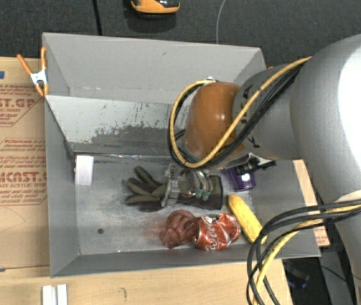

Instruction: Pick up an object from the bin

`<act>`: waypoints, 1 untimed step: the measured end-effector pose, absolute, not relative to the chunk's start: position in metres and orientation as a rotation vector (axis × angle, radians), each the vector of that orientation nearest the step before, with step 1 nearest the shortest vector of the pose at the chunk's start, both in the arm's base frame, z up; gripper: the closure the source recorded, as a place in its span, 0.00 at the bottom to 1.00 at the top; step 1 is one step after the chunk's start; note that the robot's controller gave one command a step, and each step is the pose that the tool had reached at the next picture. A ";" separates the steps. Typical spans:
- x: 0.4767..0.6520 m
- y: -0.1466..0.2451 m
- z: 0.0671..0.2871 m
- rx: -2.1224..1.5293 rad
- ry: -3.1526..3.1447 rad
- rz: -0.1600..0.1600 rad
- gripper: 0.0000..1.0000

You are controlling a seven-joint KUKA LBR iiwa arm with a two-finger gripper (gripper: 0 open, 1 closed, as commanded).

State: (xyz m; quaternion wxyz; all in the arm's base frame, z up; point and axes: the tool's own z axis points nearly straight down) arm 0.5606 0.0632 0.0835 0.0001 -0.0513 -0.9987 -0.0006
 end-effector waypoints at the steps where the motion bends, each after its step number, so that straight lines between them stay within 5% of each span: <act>1: 0.561 0.063 0.084 -0.162 -3.137 -0.002 1.00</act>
Offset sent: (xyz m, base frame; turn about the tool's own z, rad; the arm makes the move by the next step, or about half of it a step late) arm -0.0068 -0.0028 0.1721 -0.0540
